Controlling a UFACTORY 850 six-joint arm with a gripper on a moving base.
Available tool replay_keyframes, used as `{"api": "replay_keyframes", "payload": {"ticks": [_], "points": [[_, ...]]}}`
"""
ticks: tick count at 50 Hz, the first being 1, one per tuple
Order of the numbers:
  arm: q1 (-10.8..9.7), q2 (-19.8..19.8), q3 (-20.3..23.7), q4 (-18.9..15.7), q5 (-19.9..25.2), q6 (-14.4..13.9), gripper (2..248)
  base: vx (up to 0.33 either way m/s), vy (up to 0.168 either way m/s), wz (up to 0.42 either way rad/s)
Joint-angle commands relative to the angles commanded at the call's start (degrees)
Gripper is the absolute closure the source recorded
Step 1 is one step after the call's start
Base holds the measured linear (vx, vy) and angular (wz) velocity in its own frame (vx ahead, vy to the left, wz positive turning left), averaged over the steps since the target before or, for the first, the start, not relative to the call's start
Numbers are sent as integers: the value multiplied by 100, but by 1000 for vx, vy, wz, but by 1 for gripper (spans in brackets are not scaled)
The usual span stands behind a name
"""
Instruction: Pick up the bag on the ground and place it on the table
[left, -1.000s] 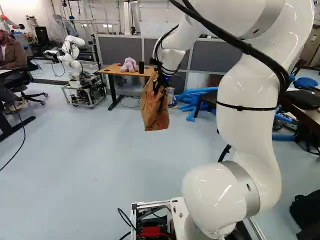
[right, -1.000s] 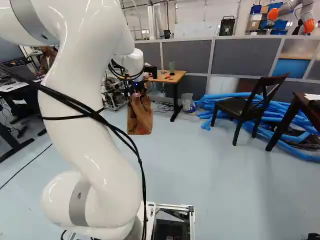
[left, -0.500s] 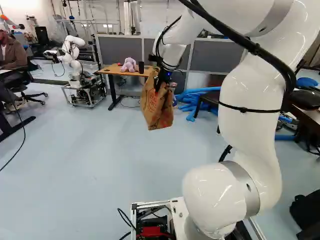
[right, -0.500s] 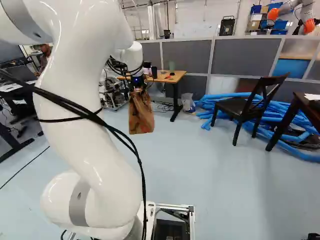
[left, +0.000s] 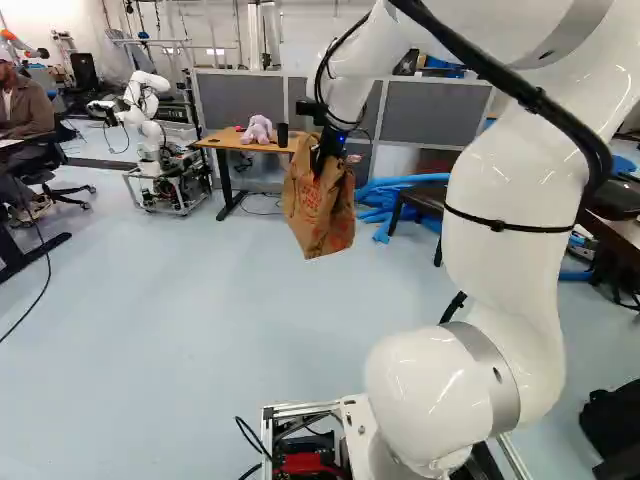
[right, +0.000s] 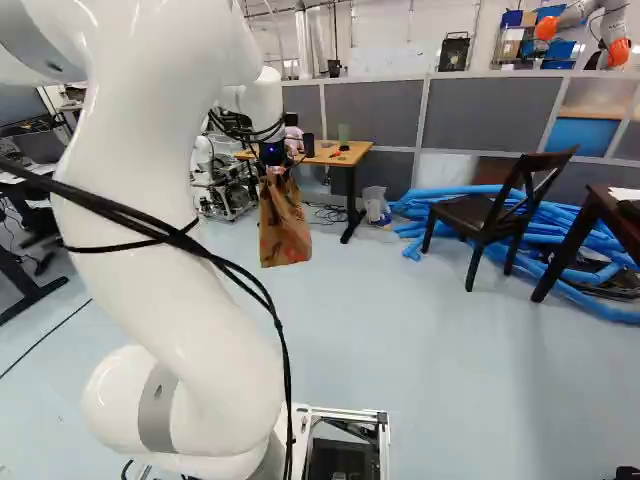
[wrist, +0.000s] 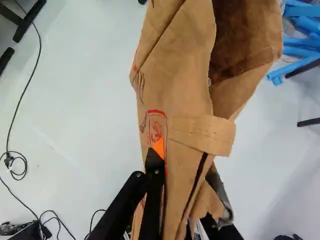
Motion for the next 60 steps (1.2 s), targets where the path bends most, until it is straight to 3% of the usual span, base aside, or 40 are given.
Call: {"api": "replay_keyframes", "payload": {"ticks": [25,60], "points": [[0,347,0,-7,-39,0,229,0,0,0],[-2,740,-114,-7,-645,0,229,0,0,0]]}}
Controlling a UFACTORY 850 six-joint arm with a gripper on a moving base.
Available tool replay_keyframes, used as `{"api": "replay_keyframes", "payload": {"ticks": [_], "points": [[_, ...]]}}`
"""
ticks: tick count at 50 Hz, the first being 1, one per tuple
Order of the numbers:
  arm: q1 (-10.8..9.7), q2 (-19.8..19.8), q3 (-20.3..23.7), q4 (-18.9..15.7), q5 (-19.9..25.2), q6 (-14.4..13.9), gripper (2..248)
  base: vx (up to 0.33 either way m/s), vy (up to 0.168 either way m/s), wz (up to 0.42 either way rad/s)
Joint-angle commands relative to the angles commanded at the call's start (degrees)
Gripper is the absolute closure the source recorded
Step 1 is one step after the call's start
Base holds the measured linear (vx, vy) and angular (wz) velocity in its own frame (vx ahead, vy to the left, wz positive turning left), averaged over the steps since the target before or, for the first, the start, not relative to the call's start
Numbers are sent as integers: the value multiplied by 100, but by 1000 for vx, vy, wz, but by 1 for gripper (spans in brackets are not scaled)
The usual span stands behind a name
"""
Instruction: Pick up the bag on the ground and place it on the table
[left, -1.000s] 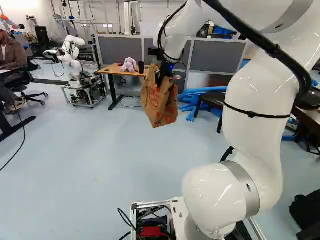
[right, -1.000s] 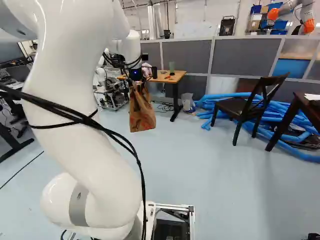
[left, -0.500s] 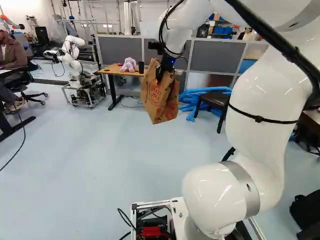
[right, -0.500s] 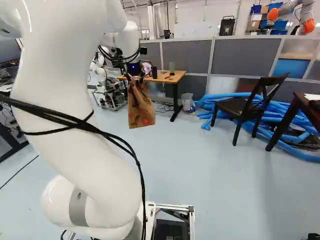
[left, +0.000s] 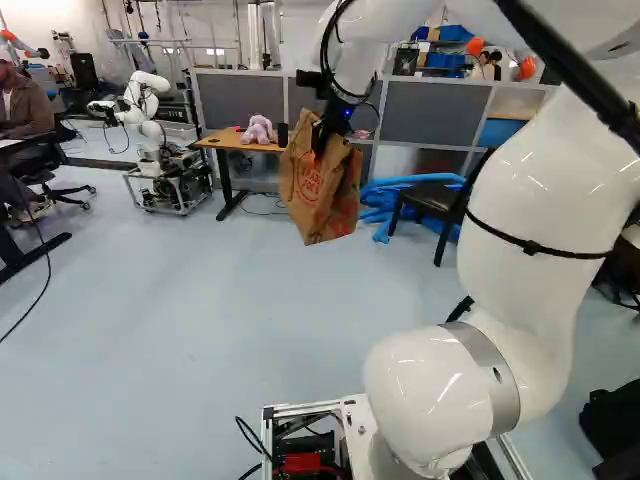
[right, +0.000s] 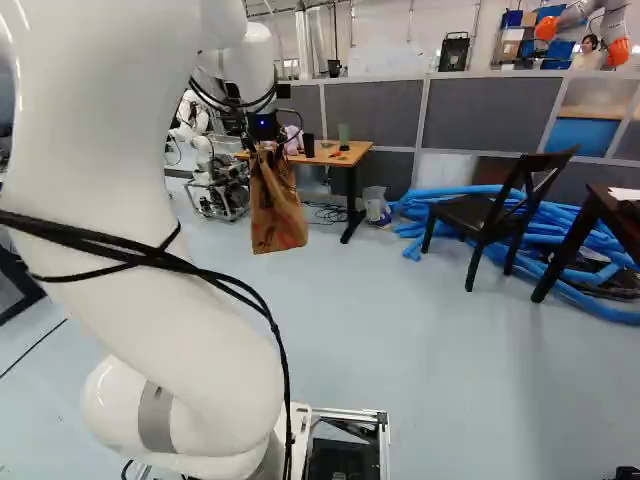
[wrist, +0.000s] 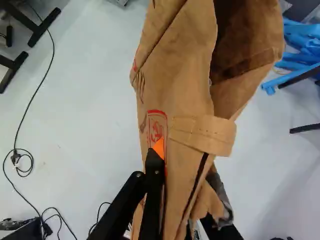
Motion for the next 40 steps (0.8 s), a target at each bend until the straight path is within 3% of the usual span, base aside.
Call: {"api": "replay_keyframes", "payload": {"ticks": [40], "points": [[-7,326,-283,0,-730,0,229,0,0,0]]}}
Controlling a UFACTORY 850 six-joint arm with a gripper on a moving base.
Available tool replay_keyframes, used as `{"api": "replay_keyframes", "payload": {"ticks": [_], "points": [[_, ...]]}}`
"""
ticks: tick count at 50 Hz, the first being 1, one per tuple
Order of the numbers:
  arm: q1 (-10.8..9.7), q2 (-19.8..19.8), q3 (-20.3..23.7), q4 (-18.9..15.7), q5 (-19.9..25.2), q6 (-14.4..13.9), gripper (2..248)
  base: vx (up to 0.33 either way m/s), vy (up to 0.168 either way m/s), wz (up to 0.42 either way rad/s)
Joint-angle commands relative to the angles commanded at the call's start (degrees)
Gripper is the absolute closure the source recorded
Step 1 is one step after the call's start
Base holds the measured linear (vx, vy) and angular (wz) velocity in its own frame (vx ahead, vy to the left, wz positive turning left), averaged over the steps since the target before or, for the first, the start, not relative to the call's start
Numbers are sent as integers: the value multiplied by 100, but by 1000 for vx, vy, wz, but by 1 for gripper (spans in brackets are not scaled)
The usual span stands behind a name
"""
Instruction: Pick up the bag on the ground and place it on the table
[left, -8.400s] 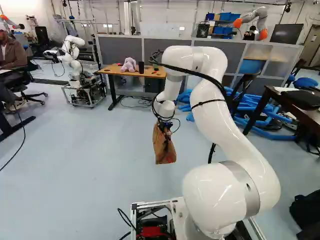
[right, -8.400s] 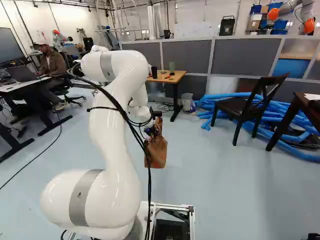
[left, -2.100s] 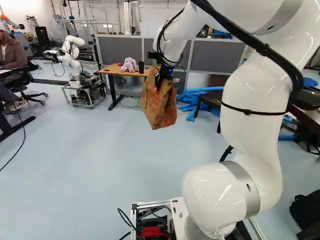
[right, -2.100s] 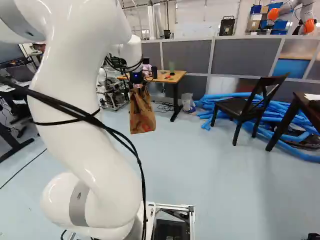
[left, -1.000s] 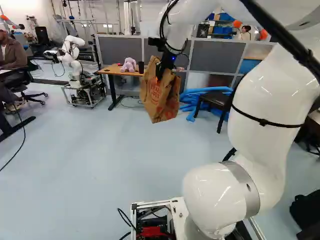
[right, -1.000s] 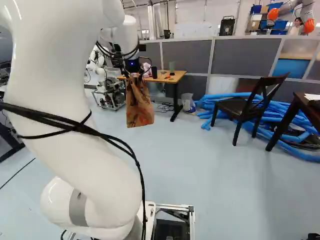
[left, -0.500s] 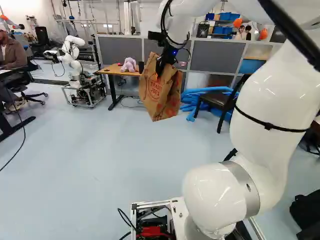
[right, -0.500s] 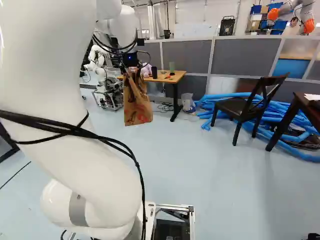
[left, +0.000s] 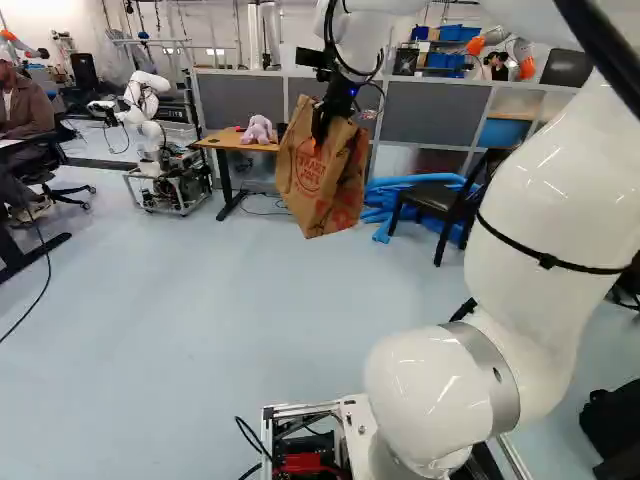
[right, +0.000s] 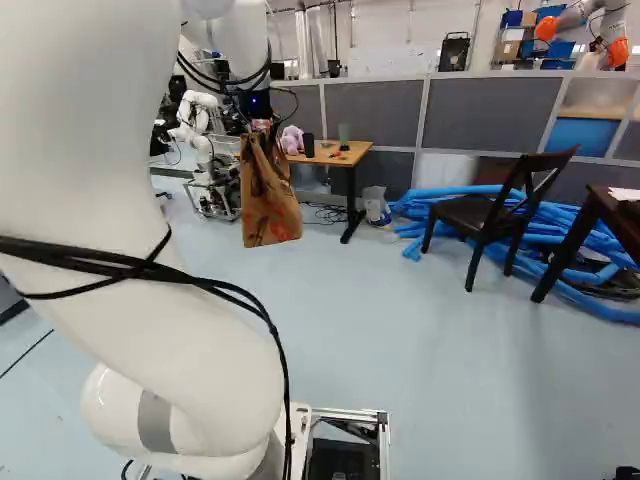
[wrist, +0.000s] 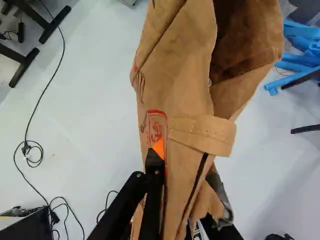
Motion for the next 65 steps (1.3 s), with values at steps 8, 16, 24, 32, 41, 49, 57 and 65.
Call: {"api": "replay_keyframes", "payload": {"ticks": [8,16,24,32,41,49,57,65], "points": [[-2,58,-65,0,-146,0,229,0,0,0],[-3,114,-134,0,-280,0,229,0,0,0],[-5,168,-206,0,-408,0,229,0,0,0],[-6,218,-281,0,-529,0,229,0,0,0],[-8,272,-370,0,-660,0,229,0,0,0],[-9,317,-452,0,-776,0,229,0,0,0],[-11,358,-537,0,-891,0,229,0,0,0],[-13,397,-626,0,-1002,0,229,0,0,0]]}}
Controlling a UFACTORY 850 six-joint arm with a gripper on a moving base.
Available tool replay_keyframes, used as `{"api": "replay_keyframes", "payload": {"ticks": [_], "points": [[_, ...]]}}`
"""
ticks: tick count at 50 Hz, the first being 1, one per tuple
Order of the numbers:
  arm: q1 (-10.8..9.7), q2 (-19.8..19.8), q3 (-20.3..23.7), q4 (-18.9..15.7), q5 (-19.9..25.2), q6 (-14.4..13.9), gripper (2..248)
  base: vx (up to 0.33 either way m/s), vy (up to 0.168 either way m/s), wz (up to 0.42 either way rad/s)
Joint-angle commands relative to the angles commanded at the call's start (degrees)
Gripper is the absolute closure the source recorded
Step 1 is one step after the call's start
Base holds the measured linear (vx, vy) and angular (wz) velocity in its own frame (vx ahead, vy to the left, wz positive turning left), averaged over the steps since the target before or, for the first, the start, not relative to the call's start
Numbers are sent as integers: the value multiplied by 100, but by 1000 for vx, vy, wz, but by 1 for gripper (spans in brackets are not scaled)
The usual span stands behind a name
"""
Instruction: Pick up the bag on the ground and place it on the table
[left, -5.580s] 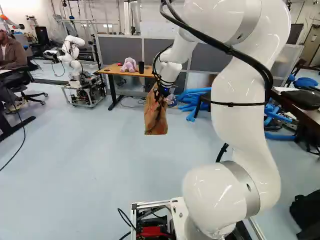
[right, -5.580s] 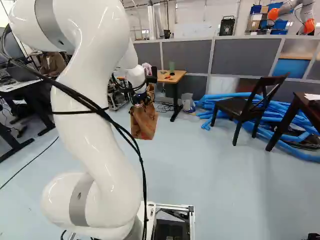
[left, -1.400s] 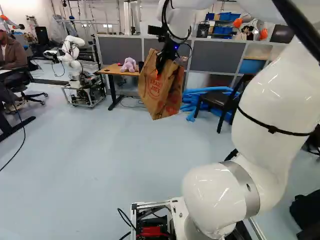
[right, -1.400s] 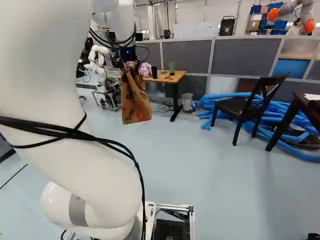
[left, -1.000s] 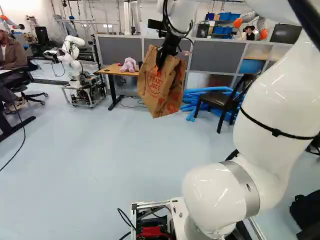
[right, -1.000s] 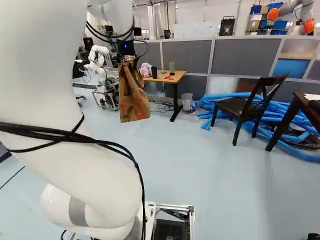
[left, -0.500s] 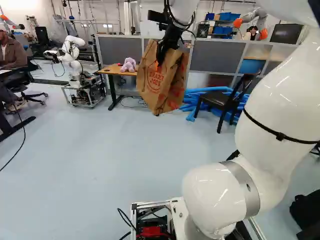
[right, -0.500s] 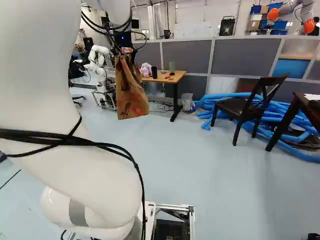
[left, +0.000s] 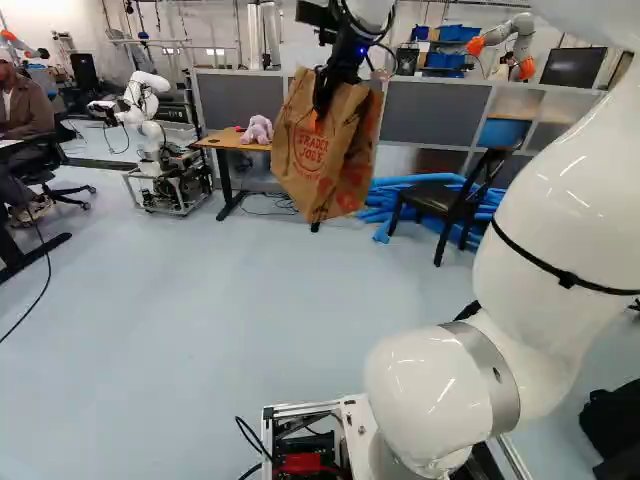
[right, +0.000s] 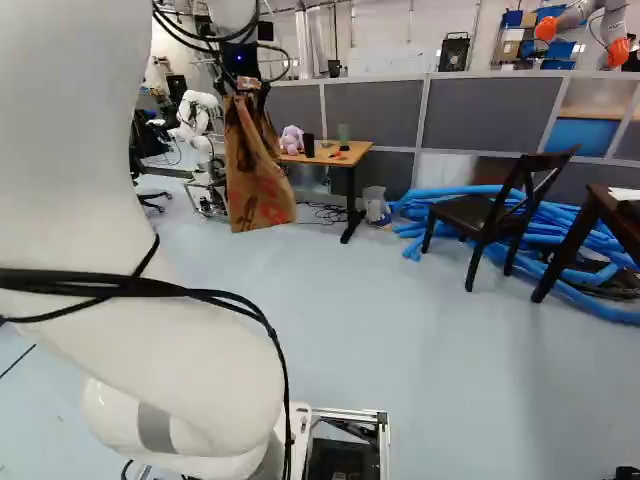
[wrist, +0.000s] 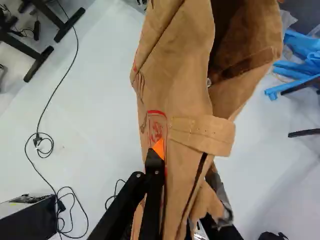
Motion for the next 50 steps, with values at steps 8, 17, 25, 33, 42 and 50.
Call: {"api": "replay_keyframes", "payload": {"ticks": [8,17,25,33,42,50], "points": [[-2,36,-92,0,-103,0,229,0,0,0],[-4,72,-200,0,-198,0,229,0,0,0],[-5,100,-300,0,-259,0,229,0,0,0],[-6,125,-386,0,-290,0,229,0,0,0],[-7,128,-395,0,-292,0,229,0,0,0],[-7,128,-395,0,-292,0,229,0,0,0]]}}
